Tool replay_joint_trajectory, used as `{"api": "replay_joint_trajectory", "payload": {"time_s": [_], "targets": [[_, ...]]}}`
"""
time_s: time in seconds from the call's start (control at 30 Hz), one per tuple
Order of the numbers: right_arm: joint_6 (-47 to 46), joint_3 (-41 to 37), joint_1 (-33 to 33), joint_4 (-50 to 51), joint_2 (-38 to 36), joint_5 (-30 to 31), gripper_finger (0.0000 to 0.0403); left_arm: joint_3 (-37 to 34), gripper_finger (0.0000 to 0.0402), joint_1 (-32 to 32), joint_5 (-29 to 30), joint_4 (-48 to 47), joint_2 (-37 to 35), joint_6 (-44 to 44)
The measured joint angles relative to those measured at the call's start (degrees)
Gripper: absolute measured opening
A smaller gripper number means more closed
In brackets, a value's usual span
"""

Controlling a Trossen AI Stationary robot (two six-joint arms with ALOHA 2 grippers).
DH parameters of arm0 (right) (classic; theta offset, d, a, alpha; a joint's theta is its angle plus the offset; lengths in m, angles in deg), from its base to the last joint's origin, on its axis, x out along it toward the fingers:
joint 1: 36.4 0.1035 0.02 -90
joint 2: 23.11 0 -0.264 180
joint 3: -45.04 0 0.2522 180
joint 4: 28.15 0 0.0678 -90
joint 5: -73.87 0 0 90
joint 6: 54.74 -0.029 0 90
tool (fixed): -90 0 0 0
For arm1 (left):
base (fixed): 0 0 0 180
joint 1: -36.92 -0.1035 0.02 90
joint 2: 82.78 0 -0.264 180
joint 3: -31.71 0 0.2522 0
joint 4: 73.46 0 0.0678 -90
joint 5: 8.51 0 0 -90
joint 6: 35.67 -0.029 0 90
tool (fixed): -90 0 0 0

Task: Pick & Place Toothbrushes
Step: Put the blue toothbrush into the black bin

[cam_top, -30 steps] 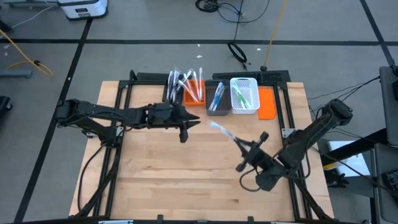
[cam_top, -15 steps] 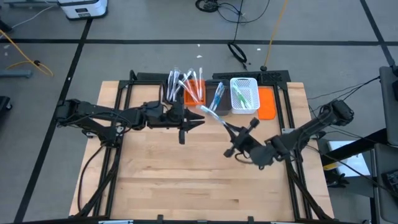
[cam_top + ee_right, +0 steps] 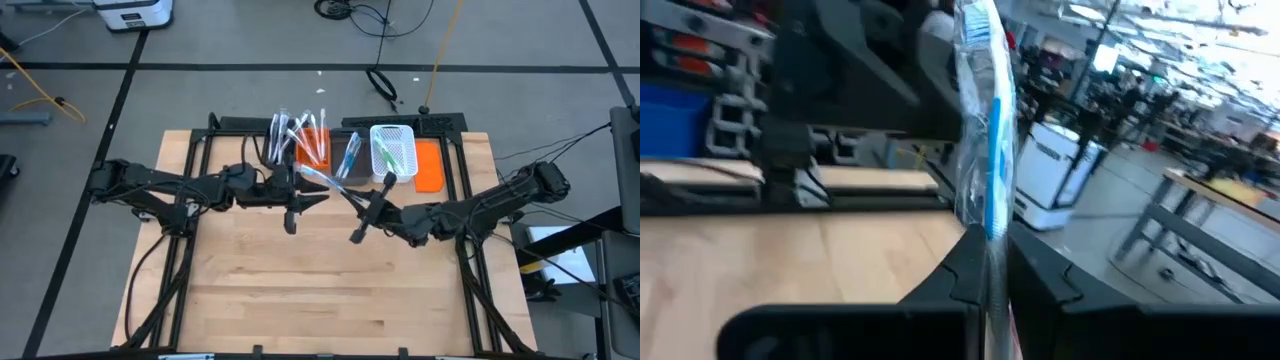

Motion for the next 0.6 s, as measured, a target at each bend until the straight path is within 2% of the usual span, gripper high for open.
{"api": "replay_joint_trajectory", "payload": {"time_s": [0.47,0.6], "targets": [[8.6,0.0,-0.2,-10.8,0.8,-1.3,0.0014,0.0,0.0088,-0.1,0.0,1.5,0.0,0.0],[6.9,-0.1,-0.2,-10.1,0.9,-5.4,0.0014,0.0,0.0088,-0.1,0.0,2.8,0.0,0.1]]}}
